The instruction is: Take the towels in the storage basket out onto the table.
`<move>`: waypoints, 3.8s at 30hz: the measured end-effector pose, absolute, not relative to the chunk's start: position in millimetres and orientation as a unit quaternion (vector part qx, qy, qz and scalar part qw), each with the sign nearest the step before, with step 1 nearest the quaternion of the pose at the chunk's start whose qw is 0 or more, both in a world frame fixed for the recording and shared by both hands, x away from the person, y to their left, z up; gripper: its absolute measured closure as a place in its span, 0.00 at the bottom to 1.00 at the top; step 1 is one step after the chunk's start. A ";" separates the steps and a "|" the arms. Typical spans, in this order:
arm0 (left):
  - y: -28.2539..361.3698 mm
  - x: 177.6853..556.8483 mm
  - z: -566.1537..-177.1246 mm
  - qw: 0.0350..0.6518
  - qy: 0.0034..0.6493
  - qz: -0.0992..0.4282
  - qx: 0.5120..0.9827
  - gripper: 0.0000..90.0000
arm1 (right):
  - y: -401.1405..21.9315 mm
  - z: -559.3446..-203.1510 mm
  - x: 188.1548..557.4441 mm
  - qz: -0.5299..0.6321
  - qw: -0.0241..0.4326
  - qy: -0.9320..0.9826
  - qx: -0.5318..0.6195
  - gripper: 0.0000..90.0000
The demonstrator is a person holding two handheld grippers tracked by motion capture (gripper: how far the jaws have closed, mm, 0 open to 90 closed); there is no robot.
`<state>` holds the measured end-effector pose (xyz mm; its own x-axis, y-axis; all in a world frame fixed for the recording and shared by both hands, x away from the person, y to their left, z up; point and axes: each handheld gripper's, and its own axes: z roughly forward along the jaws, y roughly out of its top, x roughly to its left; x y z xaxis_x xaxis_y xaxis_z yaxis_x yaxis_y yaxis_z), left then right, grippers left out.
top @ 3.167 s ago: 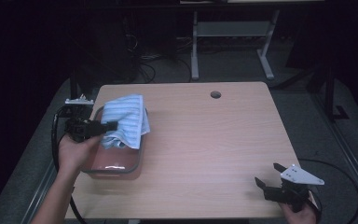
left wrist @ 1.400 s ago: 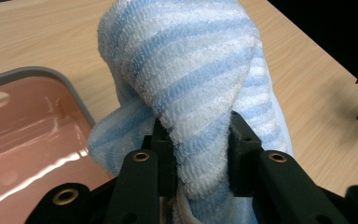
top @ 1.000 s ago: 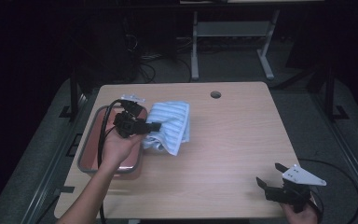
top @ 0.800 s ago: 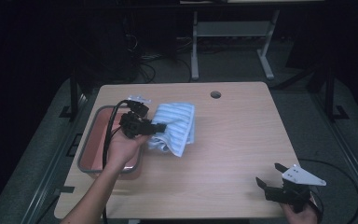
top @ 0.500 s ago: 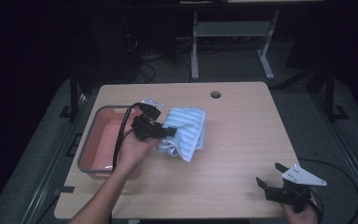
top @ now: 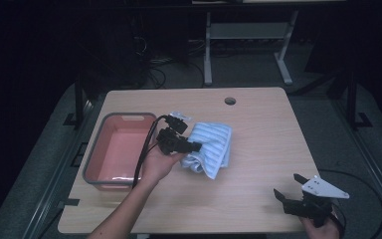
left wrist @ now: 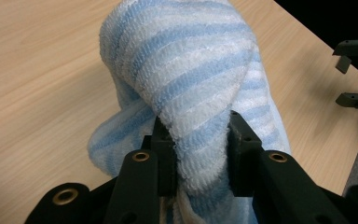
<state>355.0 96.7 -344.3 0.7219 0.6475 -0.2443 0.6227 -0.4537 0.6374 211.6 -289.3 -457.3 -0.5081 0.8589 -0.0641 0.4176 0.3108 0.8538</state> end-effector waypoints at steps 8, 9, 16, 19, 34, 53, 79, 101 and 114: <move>86.6 355.4 -355.5 0.359 0.368 0.006 0.858 0.76 | -288.6 -457.2 211.5 0.413 0.267 0.764 0.418 0.16; 85.3 355.3 -356.6 0.358 0.368 0.007 0.858 0.76 | -288.4 -457.3 211.5 0.413 0.267 0.764 0.418 0.16; 75.5 355.8 -365.5 0.353 0.368 -0.004 0.860 0.76 | -287.7 -457.5 211.7 0.413 0.265 0.764 0.418 0.16; 71.4 356.1 -369.1 0.352 0.369 -0.009 0.860 0.76 | -287.6 -457.4 211.8 0.413 0.265 0.764 0.418 0.16; 56.0 358.6 -391.8 0.340 0.369 -0.025 0.864 0.76 | -288.1 -457.7 211.8 0.414 0.263 0.765 0.418 0.16; 38.1 356.3 -411.1 0.332 0.371 -0.034 0.867 0.69 | -287.3 -457.9 211.4 0.414 0.261 0.766 0.417 0.16; 38.5 348.1 -422.7 0.342 0.370 -0.033 0.863 0.57 | -283.5 -457.9 210.3 0.412 0.261 0.768 0.414 0.16; 53.3 337.6 -422.5 0.360 0.373 -0.028 0.855 0.43 | -283.6 -458.3 211.1 0.410 0.263 0.769 0.414 0.16; 68.9 325.4 -424.8 0.378 0.376 -0.023 0.846 0.41 | -284.3 -459.2 211.2 0.409 0.261 0.767 0.419 0.16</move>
